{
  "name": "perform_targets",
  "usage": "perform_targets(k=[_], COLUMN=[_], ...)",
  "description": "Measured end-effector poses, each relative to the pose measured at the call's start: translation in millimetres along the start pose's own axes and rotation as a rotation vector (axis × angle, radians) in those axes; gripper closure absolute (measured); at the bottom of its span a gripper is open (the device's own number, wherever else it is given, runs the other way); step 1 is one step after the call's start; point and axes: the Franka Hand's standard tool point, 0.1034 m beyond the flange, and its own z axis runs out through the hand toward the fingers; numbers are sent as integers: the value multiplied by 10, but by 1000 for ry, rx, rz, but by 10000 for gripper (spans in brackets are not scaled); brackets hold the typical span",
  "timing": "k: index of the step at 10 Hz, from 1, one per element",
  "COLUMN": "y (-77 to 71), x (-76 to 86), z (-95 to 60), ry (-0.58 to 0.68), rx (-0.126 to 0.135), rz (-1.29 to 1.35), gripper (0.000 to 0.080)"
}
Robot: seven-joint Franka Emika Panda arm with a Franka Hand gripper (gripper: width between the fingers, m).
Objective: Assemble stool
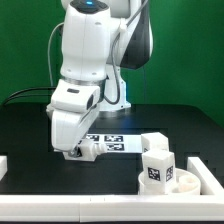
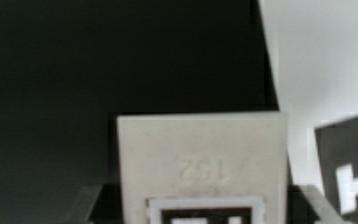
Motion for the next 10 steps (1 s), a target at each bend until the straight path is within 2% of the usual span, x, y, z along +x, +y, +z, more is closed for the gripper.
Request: perform_targets(k=[1,3,4,7,10], y=[21,83,87,63,65], x=[-130,-239,-309,-385,-484], z=[4,-15,-30,-9,13], ry=[-11,-39,-36,-61,-53], rx=[-1,-10,-41,-27,5], rz=[-243,-618,-677,-836,-1254], gripper=[469,469,469,469,469])
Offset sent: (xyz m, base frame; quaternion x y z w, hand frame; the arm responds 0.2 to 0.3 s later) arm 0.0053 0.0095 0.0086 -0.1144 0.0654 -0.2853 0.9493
